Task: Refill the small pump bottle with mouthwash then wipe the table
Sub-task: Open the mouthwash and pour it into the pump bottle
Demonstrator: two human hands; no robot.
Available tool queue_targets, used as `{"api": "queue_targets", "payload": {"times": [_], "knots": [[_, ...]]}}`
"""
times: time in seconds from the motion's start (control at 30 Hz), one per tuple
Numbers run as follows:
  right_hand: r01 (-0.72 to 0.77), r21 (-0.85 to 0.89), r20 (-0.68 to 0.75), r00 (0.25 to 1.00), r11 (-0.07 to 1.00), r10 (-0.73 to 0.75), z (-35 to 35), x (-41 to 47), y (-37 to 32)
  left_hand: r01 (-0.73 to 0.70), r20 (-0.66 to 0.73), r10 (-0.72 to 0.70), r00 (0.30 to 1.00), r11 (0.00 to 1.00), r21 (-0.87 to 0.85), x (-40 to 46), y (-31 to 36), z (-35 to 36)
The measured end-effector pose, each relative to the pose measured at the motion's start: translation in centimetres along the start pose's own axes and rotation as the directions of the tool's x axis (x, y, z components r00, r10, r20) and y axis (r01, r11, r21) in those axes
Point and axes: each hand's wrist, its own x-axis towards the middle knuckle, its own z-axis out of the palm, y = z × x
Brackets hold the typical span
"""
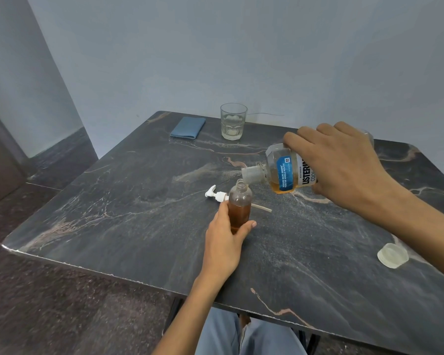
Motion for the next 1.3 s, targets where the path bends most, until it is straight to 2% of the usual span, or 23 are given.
{"api": "queue_targets", "payload": {"times": [1.3], "knots": [[0.023,0.017,-0.022,0.999,1.000,-0.022,-0.22,0.10,0.16,0.011,-0.006,-0.011,1.000,1.000,0.005,-0.07,0.21,0.02]]}}
